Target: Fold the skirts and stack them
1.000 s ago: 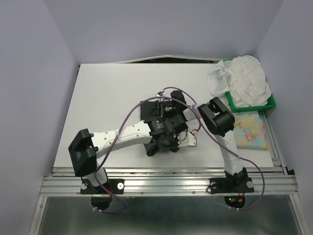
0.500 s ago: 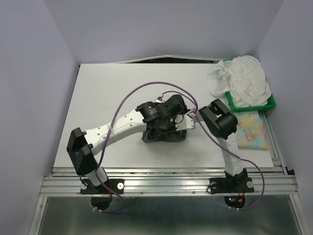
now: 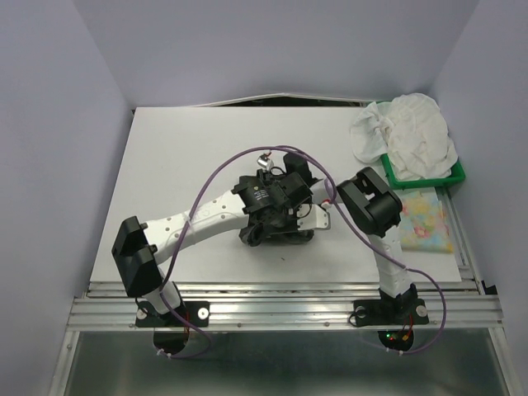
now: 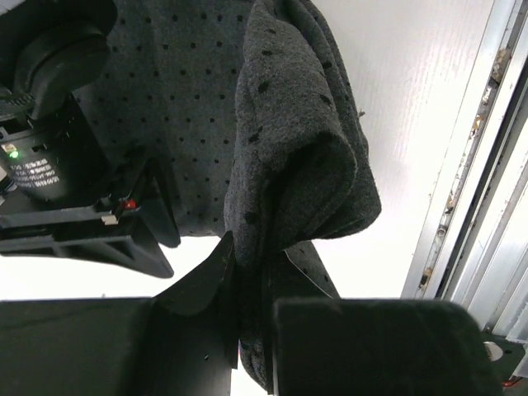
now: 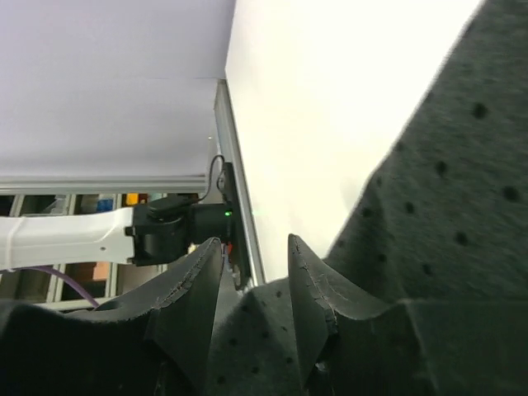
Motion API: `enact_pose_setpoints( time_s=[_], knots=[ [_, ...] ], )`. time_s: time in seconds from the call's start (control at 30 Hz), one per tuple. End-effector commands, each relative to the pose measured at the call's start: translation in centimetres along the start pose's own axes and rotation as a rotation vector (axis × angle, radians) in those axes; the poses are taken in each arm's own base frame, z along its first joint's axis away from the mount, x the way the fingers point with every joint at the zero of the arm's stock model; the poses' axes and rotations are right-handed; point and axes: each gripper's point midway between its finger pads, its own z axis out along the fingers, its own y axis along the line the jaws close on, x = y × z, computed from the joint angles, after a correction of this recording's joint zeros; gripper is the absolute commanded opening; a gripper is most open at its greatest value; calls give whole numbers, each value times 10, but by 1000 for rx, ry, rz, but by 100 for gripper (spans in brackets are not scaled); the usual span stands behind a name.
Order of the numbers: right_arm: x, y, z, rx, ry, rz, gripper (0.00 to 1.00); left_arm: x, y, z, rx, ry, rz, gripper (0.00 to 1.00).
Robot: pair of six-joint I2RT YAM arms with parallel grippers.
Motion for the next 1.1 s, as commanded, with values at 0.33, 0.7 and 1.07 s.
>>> enact_pose_setpoints(
  time_s=[0.33, 0.7, 1.07],
  knots=[
    [38, -50, 41, -31, 51, 161, 38, -9, 2, -21, -31, -82, -24, 0],
    [38, -30, 40, -22, 72, 126, 41, -16, 25, -39, -129, -86, -15, 0],
    [-109, 22, -46, 103, -114, -243, 74, -17, -4, -37, -10, -104, -1, 0]
  ],
)
